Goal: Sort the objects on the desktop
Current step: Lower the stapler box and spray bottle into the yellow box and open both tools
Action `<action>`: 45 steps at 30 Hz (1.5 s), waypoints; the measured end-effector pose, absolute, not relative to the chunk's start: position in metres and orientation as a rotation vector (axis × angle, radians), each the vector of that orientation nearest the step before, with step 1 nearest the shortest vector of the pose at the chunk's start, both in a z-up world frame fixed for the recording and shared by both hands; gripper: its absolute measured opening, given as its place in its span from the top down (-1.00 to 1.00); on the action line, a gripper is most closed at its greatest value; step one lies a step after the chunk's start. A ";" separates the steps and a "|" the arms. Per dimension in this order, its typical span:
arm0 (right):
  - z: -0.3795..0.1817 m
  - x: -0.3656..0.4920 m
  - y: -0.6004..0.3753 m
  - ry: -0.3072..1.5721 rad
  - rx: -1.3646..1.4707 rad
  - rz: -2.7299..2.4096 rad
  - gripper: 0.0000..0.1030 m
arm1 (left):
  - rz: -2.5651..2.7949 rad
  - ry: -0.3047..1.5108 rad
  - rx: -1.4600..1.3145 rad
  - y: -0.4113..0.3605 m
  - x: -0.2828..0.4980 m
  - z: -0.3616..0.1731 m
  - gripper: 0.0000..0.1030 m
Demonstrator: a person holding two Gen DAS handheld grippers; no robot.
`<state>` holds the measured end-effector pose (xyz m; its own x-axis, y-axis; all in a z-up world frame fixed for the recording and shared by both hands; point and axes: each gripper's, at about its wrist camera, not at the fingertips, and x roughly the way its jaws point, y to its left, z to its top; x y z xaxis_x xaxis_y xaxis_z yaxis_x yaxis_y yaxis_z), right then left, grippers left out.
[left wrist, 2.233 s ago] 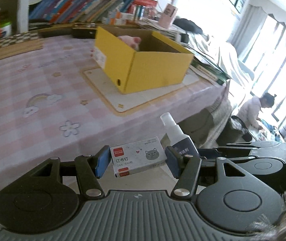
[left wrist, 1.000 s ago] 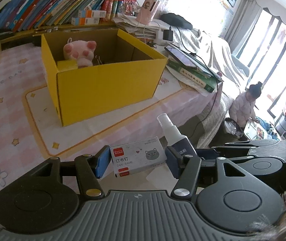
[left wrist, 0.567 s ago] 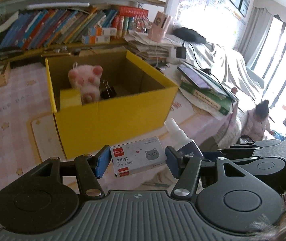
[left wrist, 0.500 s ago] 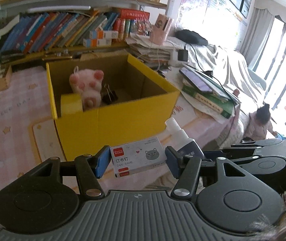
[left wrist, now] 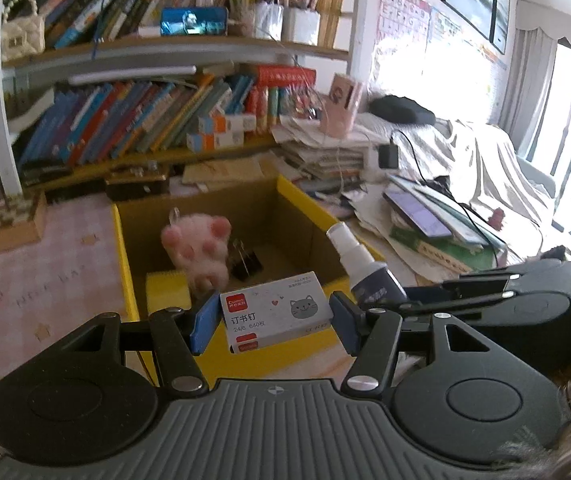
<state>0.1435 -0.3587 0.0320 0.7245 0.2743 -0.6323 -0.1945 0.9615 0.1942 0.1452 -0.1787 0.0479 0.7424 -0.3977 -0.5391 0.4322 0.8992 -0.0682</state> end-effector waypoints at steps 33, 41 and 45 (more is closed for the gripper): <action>-0.021 0.336 -0.311 0.964 -0.254 0.400 0.36 | -0.474 0.791 0.230 -0.233 0.292 -0.025 -0.10; -0.029 0.343 -0.308 1.013 -0.272 0.408 0.36 | -0.461 0.820 0.229 -0.235 0.295 -0.026 -0.10; -0.026 0.342 -0.309 1.001 -0.263 0.408 0.34 | -0.448 0.806 0.234 -0.236 0.293 -0.025 -0.13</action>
